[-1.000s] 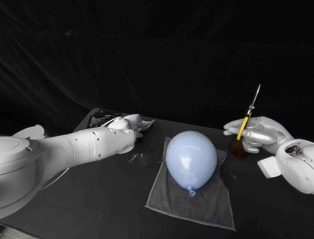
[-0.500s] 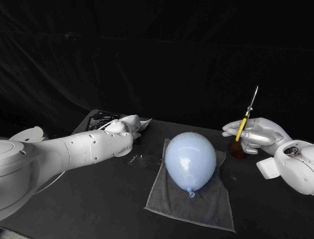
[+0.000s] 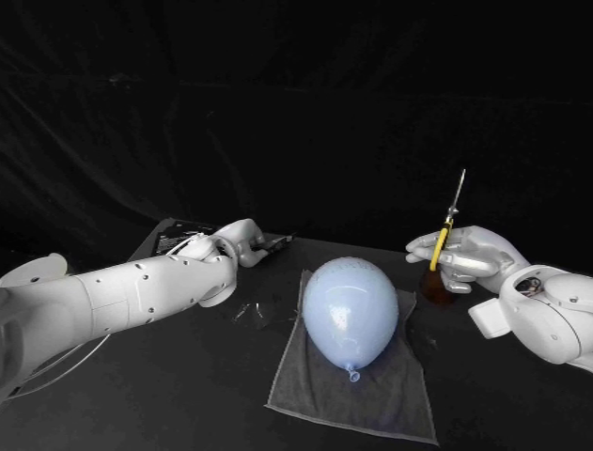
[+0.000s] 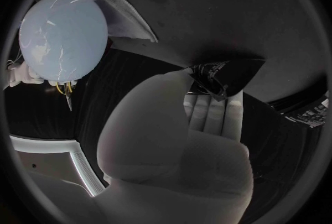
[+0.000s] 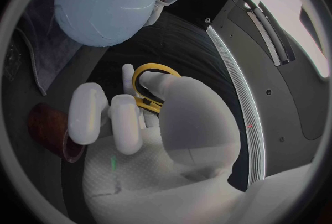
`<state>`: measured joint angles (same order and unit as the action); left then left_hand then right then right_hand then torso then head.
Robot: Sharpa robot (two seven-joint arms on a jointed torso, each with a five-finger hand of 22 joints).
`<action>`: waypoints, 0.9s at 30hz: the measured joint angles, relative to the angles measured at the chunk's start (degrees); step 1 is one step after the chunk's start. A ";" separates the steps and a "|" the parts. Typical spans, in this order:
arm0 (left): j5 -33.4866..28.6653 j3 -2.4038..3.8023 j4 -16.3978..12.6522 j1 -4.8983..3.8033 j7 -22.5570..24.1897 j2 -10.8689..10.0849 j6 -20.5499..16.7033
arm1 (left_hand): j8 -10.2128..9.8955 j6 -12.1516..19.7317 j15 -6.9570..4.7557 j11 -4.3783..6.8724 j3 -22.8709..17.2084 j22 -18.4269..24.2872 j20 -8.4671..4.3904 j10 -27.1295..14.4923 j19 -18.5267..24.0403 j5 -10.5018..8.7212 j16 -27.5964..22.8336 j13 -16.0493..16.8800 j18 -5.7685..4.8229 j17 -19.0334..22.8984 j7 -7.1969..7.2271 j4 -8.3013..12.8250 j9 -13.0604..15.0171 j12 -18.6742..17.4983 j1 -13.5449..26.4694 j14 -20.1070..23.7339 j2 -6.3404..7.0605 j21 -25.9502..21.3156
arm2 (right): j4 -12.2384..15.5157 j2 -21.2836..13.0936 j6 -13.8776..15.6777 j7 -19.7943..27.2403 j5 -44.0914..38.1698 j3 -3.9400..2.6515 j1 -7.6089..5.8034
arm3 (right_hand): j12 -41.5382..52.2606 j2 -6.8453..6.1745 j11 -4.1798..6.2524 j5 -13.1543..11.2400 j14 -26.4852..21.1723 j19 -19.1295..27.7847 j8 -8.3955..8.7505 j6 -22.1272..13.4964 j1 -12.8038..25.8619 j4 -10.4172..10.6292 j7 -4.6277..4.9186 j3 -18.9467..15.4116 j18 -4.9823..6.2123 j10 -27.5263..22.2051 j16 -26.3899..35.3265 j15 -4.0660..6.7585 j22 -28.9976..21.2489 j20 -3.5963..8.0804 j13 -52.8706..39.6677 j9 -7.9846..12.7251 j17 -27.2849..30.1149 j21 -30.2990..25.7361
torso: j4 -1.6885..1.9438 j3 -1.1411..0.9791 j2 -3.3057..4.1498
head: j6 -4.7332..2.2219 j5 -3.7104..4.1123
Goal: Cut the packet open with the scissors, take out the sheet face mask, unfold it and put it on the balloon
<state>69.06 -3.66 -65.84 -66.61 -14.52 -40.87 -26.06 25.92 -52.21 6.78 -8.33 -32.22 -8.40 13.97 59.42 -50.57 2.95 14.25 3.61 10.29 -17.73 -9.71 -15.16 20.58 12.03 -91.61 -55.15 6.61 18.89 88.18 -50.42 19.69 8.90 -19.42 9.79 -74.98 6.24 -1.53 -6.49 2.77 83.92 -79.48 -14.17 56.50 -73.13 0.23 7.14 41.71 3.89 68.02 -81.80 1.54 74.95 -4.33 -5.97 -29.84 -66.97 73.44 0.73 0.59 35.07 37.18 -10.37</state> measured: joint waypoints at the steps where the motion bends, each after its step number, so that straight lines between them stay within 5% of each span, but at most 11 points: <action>1: -0.36 0.18 -0.77 -0.30 0.51 -0.37 -0.22 | 0.00 -0.11 -0.13 0.12 -0.41 -0.19 -0.03 0.53 -0.03 -0.06 0.00 -0.01 0.00 0.01 0.09 0.27 0.00 -0.46 0.18 -0.27 -0.18 0.39 | -0.20 0.13 0.00 0.00 -0.11 0.00 0.00 | 0.00 0.00 0.00 0.00 0.00 0.00 0.00 0.00 0.00 0.00 0.00 0.00 0.00 0.00 0.02 0.00 0.00 0.00 0.00 0.00 0.00 0.00 | -0.01 -0.01 0.00 | -0.16 0.21; 8: -3.11 1.48 -6.99 -2.52 3.47 -2.96 -0.50 | 0.00 -0.61 -0.32 0.25 -1.79 -0.96 -0.04 1.93 -0.03 -0.12 -0.28 0.00 -0.01 0.28 -0.04 1.65 0.01 -2.09 0.87 -0.86 0.33 1.64 | -2.17 1.16 -0.02 0.03 -1.13 -0.01 0.00 | -0.11 0.01 0.00 0.00 0.00 0.00 0.01 0.00 -0.02 0.00 0.00 0.00 0.00 0.02 -0.20 0.00 -0.01 0.00 0.01 0.01 -0.03 0.00 | -0.10 -0.04 0.02 | -1.07 1.62; 14: -9.40 2.22 -9.70 -5.59 5.76 -3.96 2.86 | -0.01 -0.61 -0.31 0.45 -2.67 -1.70 -0.37 2.96 0.30 -0.29 -0.73 0.00 -0.02 0.44 -0.04 2.53 0.00 -3.29 1.78 -1.50 0.34 2.68 | -4.06 2.19 -0.16 0.42 -2.06 -0.02 0.00 | -0.22 0.03 0.03 0.00 0.00 0.25 0.02 0.00 -0.03 0.00 0.00 0.00 -0.01 0.17 -0.20 0.00 -0.05 -0.16 0.02 0.04 -0.10 -0.40 | -0.10 -0.08 0.06 | -1.95 3.12; 20: -20.32 2.51 -9.12 -9.01 8.02 -3.12 12.38 | -0.07 -0.60 -0.41 0.56 -3.05 -2.12 -0.57 3.47 0.50 -0.30 -0.95 0.00 -0.04 0.45 -0.04 2.91 -0.03 -3.77 2.34 -1.79 0.37 3.47 | -5.69 3.71 -0.24 1.78 -2.33 -0.10 -0.15 | -1.51 0.11 0.03 0.00 0.00 1.35 0.07 -0.27 -0.12 0.00 0.27 0.00 -0.03 0.38 -0.19 0.00 -0.47 -0.30 0.12 -0.01 0.13 -1.93 | -0.18 -0.10 0.09 | -3.01 4.60; 27: -36.00 2.57 -5.80 -11.34 8.77 -0.20 25.82 | -0.22 -0.59 -0.36 0.45 -3.12 -2.67 -0.57 3.78 0.50 -0.31 -1.18 0.00 -0.08 0.54 -0.03 3.65 -0.27 -4.58 3.22 -2.14 -0.16 4.41 | -7.90 5.67 -0.98 4.74 -1.85 -0.32 -1.13 | -2.65 0.18 0.03 0.00 0.10 2.25 0.50 -0.84 -0.18 -0.55 0.84 -0.55 0.93 0.58 -0.19 -0.38 -1.71 -0.80 0.89 -0.08 0.26 -3.60 | -0.14 -0.15 0.10 | -3.92 6.63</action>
<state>33.06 -1.10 -71.65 -77.96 -5.75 -41.06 -0.24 25.70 -52.81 6.43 -7.88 -35.34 -11.07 13.40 63.20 -50.06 2.64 13.07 3.62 10.21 -17.19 -9.74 -11.51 20.31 7.45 -88.38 -57.29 6.44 23.29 80.28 -44.74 18.71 13.63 -21.27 9.47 -76.11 3.59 -1.36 -6.46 2.78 84.03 -77.23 -13.67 55.66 -73.31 -0.32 7.97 41.16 4.82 68.60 -81.99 1.16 73.24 -5.13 -5.07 -29.92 -66.71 69.83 0.59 0.44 35.17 33.26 -3.74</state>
